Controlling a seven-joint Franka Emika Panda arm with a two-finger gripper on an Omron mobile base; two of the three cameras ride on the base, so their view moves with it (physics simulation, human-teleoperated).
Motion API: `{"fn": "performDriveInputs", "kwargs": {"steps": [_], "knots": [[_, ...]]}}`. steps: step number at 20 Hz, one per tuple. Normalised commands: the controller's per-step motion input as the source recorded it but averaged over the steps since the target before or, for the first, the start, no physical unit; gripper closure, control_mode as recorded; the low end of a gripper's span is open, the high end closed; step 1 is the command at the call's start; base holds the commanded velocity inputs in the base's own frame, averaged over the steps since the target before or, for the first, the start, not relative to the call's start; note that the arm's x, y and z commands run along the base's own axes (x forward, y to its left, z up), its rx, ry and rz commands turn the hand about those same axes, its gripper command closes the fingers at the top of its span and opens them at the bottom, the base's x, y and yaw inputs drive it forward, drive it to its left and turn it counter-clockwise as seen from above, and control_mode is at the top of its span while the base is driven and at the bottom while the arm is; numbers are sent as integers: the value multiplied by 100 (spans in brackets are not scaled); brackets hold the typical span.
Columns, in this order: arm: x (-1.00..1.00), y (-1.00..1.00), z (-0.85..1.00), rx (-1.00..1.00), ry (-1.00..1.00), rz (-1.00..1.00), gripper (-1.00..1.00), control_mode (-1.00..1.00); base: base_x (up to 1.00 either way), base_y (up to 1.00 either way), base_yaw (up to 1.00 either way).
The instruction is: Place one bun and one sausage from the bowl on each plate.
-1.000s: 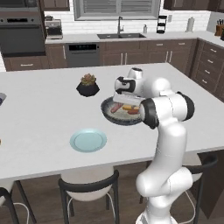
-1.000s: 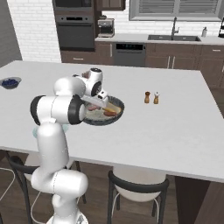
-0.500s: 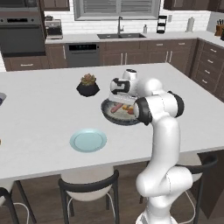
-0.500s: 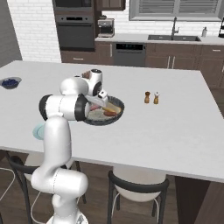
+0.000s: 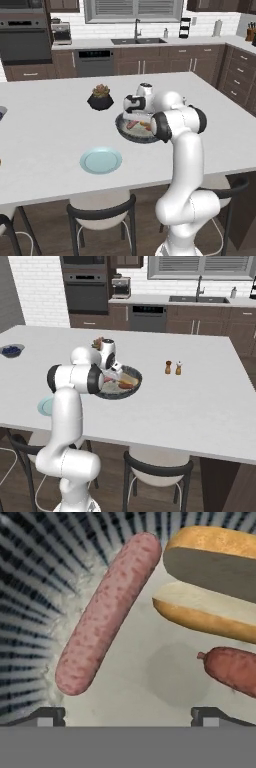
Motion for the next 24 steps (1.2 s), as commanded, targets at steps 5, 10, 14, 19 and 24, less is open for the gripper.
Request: {"fn": "performDriveInputs", "kwargs": {"steps": [5,10,14,19,24], "knots": [[21,19,-11,0,-9,0,-100,-100,0,0,0],[11,10,-30,0,-10,-1,-100,-100,0,0,0],[23,1,-24,0,-11,-3,-100,-100,0,0,0],[30,0,-5,0,0,-2,-100,-100,0,0,0],[0,-5,-10,0,0,-2,-100,-100,0,0,0]]}}
